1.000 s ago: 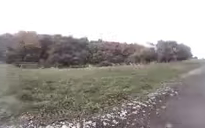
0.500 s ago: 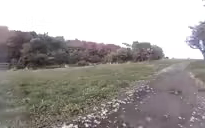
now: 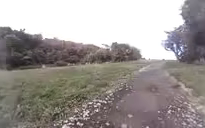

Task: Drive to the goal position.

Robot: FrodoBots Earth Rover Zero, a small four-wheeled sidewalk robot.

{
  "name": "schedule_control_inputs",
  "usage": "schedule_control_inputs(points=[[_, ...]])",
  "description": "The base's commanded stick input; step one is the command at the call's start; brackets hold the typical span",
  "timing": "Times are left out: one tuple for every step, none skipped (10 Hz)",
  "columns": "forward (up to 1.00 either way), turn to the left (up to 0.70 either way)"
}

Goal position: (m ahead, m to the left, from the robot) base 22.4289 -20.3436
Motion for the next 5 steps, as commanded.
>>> schedule_control_inputs(points=[[0.28, 0.0], [0.6, 0.0], [0.85, 0.0], [1.0, 0.0], [1.0, 0.0]])
